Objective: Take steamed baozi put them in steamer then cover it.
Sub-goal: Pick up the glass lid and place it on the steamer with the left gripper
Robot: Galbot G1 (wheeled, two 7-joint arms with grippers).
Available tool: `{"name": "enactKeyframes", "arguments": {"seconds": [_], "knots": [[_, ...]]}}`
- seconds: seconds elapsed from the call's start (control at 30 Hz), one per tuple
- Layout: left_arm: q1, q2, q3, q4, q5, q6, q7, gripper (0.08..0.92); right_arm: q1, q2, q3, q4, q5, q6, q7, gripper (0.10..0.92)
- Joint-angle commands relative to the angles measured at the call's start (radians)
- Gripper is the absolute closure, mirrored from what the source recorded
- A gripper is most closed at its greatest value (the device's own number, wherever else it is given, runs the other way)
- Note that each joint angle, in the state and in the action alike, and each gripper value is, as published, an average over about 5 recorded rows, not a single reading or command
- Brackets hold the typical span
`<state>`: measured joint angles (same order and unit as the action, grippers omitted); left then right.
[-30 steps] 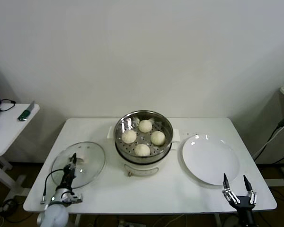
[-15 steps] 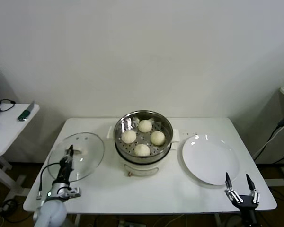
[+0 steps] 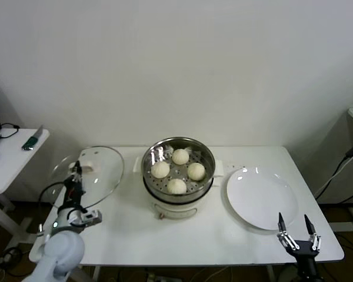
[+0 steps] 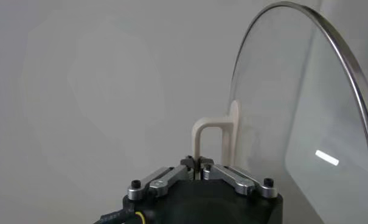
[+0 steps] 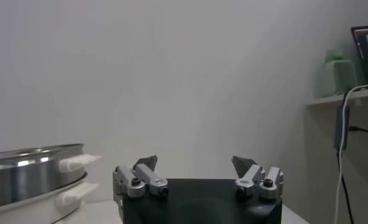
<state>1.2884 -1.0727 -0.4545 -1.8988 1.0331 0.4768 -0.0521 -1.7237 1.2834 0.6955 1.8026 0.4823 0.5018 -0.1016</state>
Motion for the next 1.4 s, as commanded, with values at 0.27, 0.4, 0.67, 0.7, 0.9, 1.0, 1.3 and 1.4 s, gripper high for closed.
{"name": "enactKeyframes", "arguments": {"seconds": [0.27, 0.4, 0.67, 0.7, 0.9, 1.0, 1.3, 1.4], "knots": [[-0.138, -0.037, 0.283, -0.178, 0.149, 0.285, 0.195, 0.869, 0.073, 0.061, -0.021, -0.014, -0.100, -0.038, 0.002, 0.203], [-0.203, -0.076, 0.344, -0.152, 0.195, 0.307, 0.217, 0.869, 0.073, 0.057, -0.023, -0.019, -0.097, -0.035, 0.003, 0.203], [-0.274, -0.173, 0.451, -0.106, 0.322, 0.309, 0.278, 0.869, 0.071, 0.038, -0.017, -0.030, -0.072, -0.025, 0.003, 0.203], [-0.284, -0.192, 0.466, -0.098, 0.346, 0.309, 0.289, 0.869, 0.070, 0.034, -0.016, -0.032, -0.067, -0.022, 0.003, 0.203], [-0.331, -0.315, 0.533, -0.038, 0.462, 0.309, 0.325, 0.869, 0.065, 0.020, -0.008, -0.040, -0.050, -0.011, 0.003, 0.203], [-0.347, -0.367, 0.555, -0.002, 0.501, 0.309, 0.331, 0.869, 0.063, 0.019, -0.004, -0.040, -0.045, -0.008, 0.003, 0.203], [-0.360, -0.494, 0.599, 0.091, 0.585, 0.309, 0.340, 0.869, 0.052, -0.001, 0.008, -0.051, -0.019, 0.006, 0.003, 0.203], [-0.350, -0.527, 0.600, 0.111, 0.599, 0.309, 0.338, 0.869, 0.048, -0.009, 0.012, -0.054, -0.010, 0.011, 0.003, 0.203]]}}
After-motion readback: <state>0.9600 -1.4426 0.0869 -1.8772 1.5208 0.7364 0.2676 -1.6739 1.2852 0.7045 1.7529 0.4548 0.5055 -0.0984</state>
